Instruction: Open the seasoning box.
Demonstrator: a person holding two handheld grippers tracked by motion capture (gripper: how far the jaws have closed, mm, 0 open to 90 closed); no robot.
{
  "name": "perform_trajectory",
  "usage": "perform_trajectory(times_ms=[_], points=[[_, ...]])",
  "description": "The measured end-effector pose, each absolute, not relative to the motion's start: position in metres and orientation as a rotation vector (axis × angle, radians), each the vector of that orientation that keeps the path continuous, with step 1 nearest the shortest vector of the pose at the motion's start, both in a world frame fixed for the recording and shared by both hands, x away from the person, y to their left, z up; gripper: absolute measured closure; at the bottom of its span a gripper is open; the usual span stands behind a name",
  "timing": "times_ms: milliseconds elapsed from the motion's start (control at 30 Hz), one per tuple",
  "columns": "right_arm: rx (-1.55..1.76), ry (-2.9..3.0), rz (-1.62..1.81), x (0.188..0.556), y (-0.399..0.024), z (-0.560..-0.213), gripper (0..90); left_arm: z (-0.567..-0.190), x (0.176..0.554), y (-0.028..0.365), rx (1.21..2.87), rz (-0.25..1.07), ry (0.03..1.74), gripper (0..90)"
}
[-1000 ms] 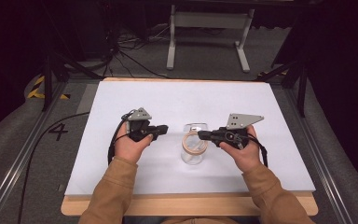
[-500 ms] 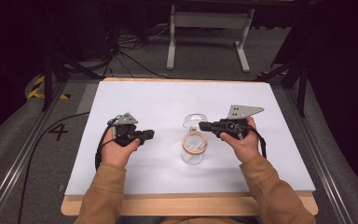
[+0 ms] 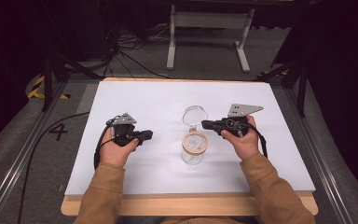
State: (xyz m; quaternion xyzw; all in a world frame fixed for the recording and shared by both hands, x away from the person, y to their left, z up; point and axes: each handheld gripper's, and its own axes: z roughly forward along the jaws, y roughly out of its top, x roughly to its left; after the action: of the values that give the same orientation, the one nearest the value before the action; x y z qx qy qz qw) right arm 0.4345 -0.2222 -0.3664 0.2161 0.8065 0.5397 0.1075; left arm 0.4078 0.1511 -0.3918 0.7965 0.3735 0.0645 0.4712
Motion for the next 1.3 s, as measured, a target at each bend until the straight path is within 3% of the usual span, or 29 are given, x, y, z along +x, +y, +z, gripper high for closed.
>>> perform_trajectory(times_ms=[233,367,733,1000,1300], points=[[0.599,2.368,1.604,0.428,-0.222,-0.357,90.0,-0.385,0.406,0.15,1.956,0.164,0.889,83.1],[0.582,2.374,1.591,0.423,-0.229,-0.35,83.9,-0.379,0.405,0.149,1.989,0.167,0.864,79.8],[0.718,2.276,1.531,0.414,-0.291,-0.334,75.6,-0.375,0.413,0.159,2.01,0.174,0.897,74.8],[0.864,2.263,1.422,0.42,-0.325,-0.344,68.9,-0.389,0.429,0.171,2.039,0.193,1.052,73.4],[0.981,2.262,1.299,0.433,-0.349,-0.367,61.9,-0.405,0.439,0.179,2.042,0.17,1.104,71.4]])
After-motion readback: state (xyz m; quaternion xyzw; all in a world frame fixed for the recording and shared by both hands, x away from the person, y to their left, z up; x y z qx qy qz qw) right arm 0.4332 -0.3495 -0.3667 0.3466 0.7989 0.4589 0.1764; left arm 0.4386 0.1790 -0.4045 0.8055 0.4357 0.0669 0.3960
